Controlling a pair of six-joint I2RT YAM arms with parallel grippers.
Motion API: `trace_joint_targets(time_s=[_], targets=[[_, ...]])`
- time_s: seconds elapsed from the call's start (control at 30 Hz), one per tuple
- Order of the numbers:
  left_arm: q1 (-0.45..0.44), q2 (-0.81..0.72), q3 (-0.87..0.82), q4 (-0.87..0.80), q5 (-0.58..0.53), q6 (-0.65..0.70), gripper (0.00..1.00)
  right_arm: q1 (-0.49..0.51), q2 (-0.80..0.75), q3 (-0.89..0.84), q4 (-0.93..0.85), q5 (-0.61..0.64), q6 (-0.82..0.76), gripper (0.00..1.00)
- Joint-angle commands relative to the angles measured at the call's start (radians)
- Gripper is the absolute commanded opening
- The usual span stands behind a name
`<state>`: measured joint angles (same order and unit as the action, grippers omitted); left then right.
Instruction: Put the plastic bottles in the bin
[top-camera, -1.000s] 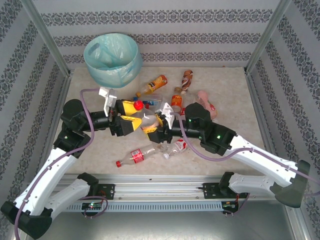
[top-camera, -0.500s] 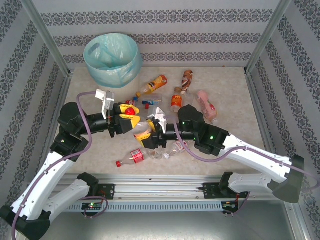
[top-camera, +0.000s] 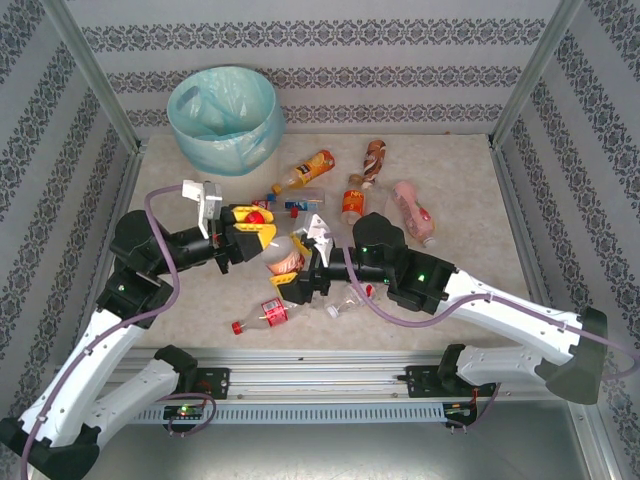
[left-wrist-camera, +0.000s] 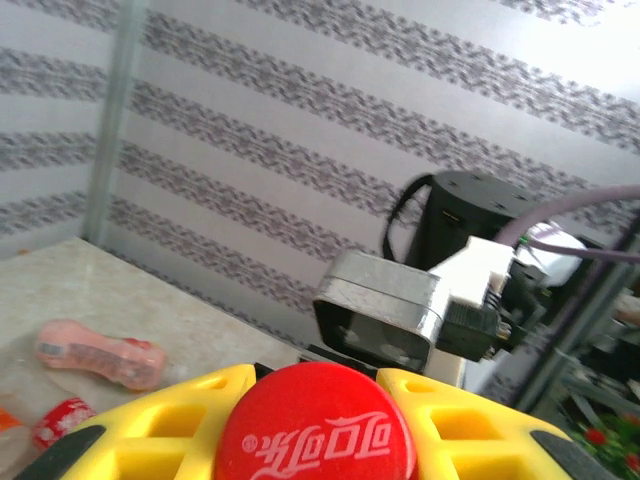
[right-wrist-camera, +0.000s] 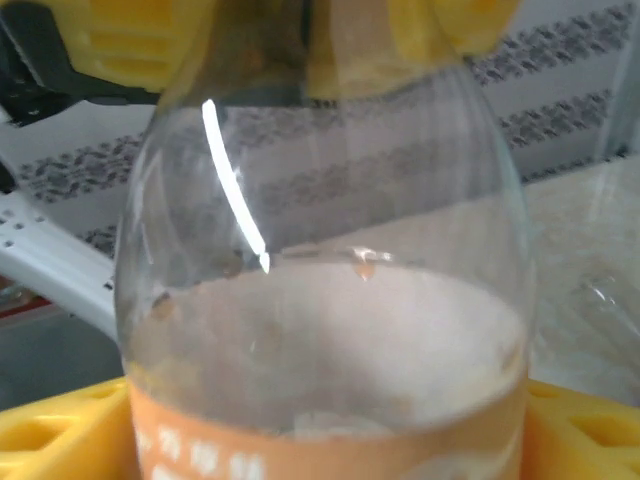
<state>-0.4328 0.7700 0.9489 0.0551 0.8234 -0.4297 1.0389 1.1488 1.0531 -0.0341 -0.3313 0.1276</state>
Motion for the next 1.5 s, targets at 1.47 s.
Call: trace_joint_targets(time_s=[1.47], targets=[[0.333,1.368,1.657,-0.669,-0.672,0.333,0.00,-0.225,0.451,0.587,-0.091,0.376,0.033,0.97]])
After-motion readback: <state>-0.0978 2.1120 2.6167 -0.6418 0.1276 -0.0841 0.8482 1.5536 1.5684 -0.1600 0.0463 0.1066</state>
